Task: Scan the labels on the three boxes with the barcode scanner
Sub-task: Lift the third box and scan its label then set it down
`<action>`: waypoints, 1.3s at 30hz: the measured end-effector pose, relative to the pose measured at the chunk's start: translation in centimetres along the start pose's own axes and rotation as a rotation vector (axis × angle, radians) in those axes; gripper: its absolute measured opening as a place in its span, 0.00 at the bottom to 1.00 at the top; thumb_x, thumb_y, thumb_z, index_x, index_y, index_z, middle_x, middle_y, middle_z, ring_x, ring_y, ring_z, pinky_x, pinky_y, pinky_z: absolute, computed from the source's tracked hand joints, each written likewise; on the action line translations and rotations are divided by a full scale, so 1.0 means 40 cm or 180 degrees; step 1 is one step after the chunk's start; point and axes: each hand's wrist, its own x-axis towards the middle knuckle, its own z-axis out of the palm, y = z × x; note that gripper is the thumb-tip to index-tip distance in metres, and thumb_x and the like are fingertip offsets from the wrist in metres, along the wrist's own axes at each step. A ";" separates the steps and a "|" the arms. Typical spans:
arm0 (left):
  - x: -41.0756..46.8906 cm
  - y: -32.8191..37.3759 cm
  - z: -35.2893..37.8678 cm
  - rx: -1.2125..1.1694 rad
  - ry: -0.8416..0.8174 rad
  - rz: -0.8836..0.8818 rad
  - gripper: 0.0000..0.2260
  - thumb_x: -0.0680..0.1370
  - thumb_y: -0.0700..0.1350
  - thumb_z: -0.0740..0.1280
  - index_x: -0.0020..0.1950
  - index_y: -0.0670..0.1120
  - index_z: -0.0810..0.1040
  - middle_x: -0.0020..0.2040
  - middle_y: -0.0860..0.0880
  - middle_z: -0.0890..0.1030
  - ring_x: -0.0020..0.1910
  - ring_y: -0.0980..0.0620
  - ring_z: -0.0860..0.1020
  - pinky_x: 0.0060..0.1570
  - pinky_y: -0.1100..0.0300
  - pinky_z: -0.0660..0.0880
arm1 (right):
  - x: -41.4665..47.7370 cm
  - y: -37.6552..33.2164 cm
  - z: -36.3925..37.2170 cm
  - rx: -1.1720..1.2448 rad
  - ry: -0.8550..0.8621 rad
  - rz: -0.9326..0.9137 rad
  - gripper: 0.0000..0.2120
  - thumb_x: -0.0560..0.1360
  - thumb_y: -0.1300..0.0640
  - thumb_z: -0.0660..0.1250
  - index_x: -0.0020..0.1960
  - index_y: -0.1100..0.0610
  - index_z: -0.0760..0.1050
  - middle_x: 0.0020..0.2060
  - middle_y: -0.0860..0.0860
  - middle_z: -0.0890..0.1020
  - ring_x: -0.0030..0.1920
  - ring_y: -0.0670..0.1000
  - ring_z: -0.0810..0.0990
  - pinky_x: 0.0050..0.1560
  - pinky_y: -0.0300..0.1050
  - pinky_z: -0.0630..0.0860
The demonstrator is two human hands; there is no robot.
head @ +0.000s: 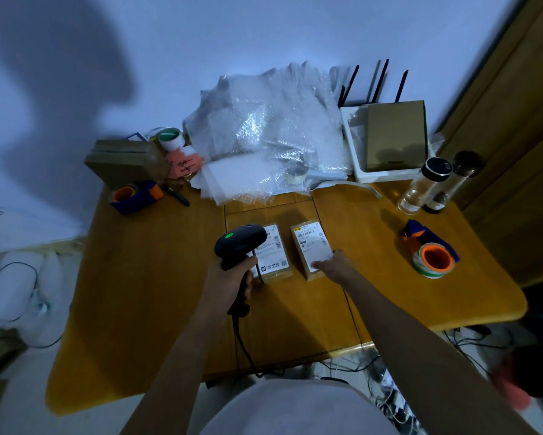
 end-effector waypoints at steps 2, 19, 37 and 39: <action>-0.005 0.002 -0.004 0.0004 -0.0032 0.0058 0.07 0.78 0.43 0.72 0.42 0.43 0.77 0.29 0.46 0.75 0.24 0.50 0.71 0.31 0.54 0.71 | -0.009 -0.006 0.000 0.0072 -0.0023 0.0024 0.37 0.73 0.53 0.78 0.74 0.64 0.62 0.70 0.63 0.73 0.69 0.64 0.76 0.62 0.57 0.80; -0.035 -0.001 -0.025 -0.0128 0.0080 0.0206 0.10 0.78 0.44 0.72 0.38 0.44 0.77 0.29 0.46 0.75 0.26 0.48 0.71 0.33 0.54 0.71 | -0.072 -0.005 -0.013 0.1455 -0.0484 -0.0018 0.15 0.74 0.54 0.77 0.57 0.58 0.79 0.60 0.59 0.84 0.51 0.56 0.85 0.52 0.52 0.82; -0.051 -0.007 -0.016 -0.0262 -0.0157 0.0424 0.17 0.78 0.46 0.73 0.29 0.48 0.77 0.27 0.46 0.74 0.22 0.51 0.71 0.31 0.57 0.71 | -0.160 -0.193 -0.055 0.1813 -0.0742 -0.0903 0.28 0.69 0.60 0.80 0.65 0.57 0.71 0.58 0.54 0.85 0.56 0.54 0.86 0.53 0.49 0.84; -0.054 -0.009 -0.013 -0.0304 -0.0171 0.0456 0.17 0.78 0.48 0.73 0.30 0.48 0.77 0.27 0.45 0.74 0.22 0.49 0.70 0.31 0.56 0.71 | -0.171 -0.213 -0.050 0.1815 -0.0799 -0.0969 0.31 0.69 0.60 0.81 0.67 0.57 0.71 0.58 0.53 0.85 0.56 0.54 0.86 0.51 0.47 0.85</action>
